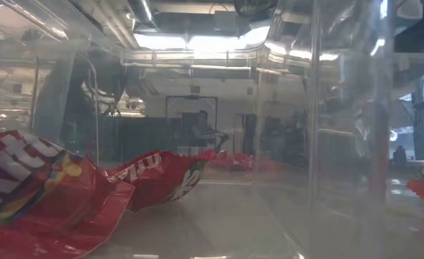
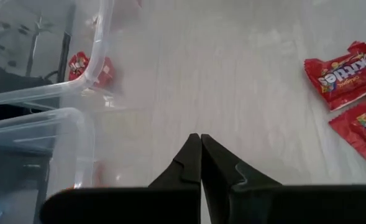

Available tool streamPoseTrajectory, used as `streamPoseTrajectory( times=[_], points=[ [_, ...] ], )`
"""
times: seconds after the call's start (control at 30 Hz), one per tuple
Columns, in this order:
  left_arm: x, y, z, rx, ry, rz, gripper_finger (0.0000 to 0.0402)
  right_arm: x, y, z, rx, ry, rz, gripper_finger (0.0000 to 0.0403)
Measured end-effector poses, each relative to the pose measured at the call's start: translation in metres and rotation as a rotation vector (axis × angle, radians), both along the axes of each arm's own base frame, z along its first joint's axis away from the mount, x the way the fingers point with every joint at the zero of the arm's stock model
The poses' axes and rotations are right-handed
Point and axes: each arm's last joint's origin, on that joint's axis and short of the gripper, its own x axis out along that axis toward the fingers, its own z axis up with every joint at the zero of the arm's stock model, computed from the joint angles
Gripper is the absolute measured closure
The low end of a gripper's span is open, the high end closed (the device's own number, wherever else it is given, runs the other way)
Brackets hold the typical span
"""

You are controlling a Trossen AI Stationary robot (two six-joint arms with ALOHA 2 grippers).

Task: Sort candy
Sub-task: Put the orange candy into the right transparent bin

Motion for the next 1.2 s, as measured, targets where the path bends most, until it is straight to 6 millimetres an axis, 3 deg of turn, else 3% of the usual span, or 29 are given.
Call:
streamPoseTrajectory(
  times=[0.33,0.7,0.87,1.03,1.2],
  points=[
    [-0.009,0.003,-0.009,-0.053,-0.013,0.016,0.0177,0.000,0.000,0.000,0.017,0.009,-0.019,0.0400],
    [-0.009,0.003,-0.009,-0.055,-0.015,0.040,0.0327,0.000,0.000,0.000,0.013,0.006,-0.016,0.0400],
    [-0.008,0.003,-0.008,-0.071,-0.022,0.048,0.0376,0.000,0.000,0.000,0.012,0.006,-0.014,0.0400],
    [0.000,0.007,0.011,-0.077,-0.033,0.046,0.0389,0.000,0.000,0.000,-0.006,-0.002,0.005,0.0400],
    [0.019,0.016,0.044,-0.034,-0.103,0.026,0.0384,0.000,0.000,0.000,-0.022,-0.010,0.022,0.0400]
  ],
)
